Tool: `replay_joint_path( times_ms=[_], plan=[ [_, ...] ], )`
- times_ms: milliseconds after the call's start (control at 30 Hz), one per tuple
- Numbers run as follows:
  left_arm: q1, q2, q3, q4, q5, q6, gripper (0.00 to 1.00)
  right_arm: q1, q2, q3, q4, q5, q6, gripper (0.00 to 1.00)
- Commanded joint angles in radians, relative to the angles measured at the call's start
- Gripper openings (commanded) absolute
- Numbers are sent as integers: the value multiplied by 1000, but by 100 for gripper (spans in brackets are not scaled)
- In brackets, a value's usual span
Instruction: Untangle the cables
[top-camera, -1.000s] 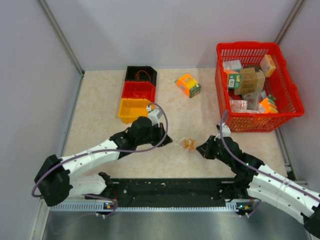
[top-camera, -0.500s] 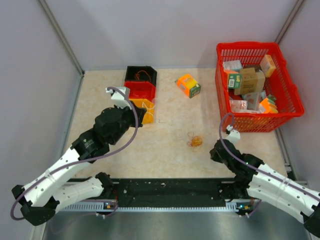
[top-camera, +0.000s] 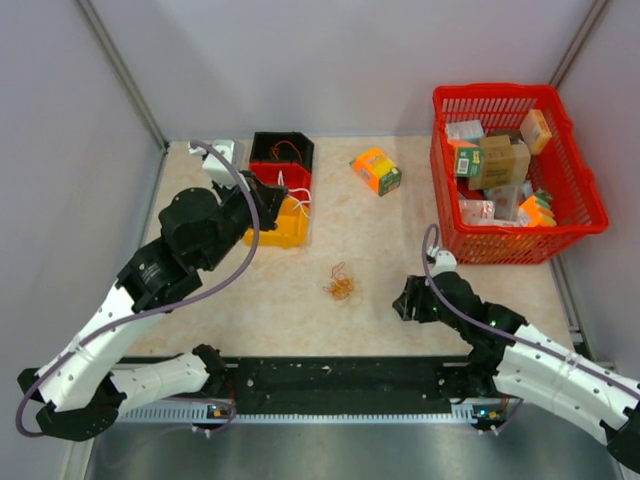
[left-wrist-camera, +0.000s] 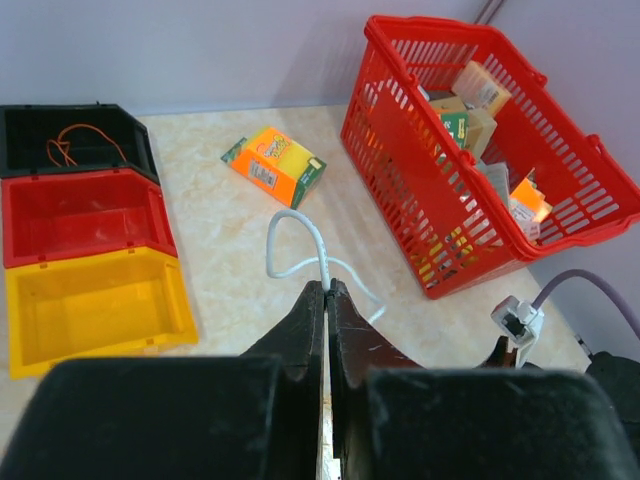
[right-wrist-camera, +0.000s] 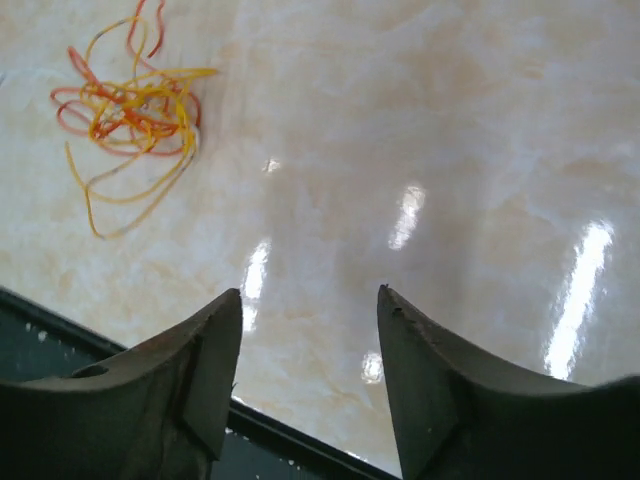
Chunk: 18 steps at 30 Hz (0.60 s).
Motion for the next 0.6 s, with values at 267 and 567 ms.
replay_joint_path(
  times_ms=[267,567],
  plan=[
    [19,59,99,7,232,-104,0,108,245,138,561,-338,-279,88],
    [19,59,232,-16,285,-61,0,115,674,335,736,-198,-300,89]
  ],
)
